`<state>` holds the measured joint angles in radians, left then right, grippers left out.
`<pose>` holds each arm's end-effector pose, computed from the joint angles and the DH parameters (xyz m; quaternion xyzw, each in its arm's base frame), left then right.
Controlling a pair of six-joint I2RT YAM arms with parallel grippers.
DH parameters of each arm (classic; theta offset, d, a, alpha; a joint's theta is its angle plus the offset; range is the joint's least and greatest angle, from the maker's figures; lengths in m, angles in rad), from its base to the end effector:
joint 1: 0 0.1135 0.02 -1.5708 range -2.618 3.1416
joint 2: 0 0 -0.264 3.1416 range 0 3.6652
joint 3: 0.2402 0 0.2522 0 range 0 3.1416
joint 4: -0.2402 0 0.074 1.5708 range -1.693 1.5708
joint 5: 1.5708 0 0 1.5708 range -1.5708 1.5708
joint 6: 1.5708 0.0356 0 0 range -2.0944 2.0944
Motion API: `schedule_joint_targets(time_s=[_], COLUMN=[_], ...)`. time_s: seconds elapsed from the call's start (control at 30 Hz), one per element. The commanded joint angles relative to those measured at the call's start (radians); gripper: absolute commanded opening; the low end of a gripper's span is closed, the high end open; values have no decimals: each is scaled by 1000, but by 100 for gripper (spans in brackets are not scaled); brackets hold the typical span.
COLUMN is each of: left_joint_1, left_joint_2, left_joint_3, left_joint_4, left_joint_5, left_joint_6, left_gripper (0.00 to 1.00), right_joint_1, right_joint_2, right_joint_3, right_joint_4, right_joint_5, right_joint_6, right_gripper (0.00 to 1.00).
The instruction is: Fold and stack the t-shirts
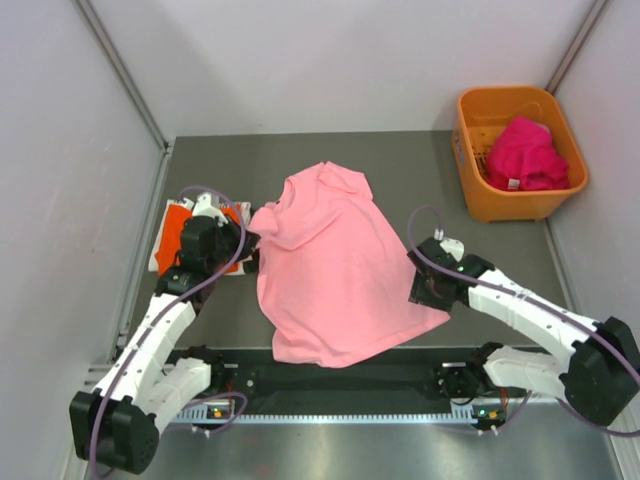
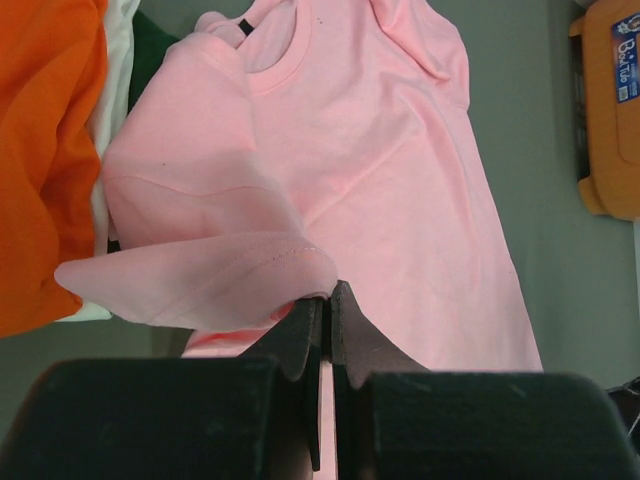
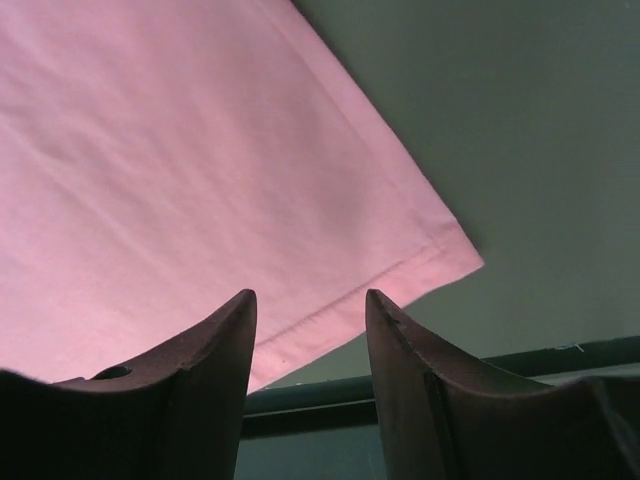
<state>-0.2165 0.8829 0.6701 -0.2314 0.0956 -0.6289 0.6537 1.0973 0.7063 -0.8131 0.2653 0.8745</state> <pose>0.1978 -0.0470 0.2773 -0.1479 0.8319 -0.2556 0.4699 0.1548 0.1068 0.2094 0.1314 0.9660 0.0311 0.2205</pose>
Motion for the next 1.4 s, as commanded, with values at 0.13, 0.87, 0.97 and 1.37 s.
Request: schedule_joint_targets(time_s=[0.13, 0.87, 0.97, 1.37], left_joint_1=[6, 6, 6, -17], left_joint_2=[2, 10, 14, 30], left_joint_3=[-12, -32, -36, -239], left_joint_4=[104, 119, 116, 265], left_joint_5=[-10, 15, 12, 148], left_joint_6=[5, 0, 0, -158], left_gripper=[0, 0, 0, 0], right_joint_1=[24, -212, -348, -473], right_joint_2=[13, 283, 401, 1154], right_joint_3=[-71, -16, 122, 1443], right_joint_4=[-32, 268, 290, -22], right_joint_5=[118, -52, -81, -66], right_joint_6=[159, -63, -167, -270], right_gripper=[49, 0, 0, 0])
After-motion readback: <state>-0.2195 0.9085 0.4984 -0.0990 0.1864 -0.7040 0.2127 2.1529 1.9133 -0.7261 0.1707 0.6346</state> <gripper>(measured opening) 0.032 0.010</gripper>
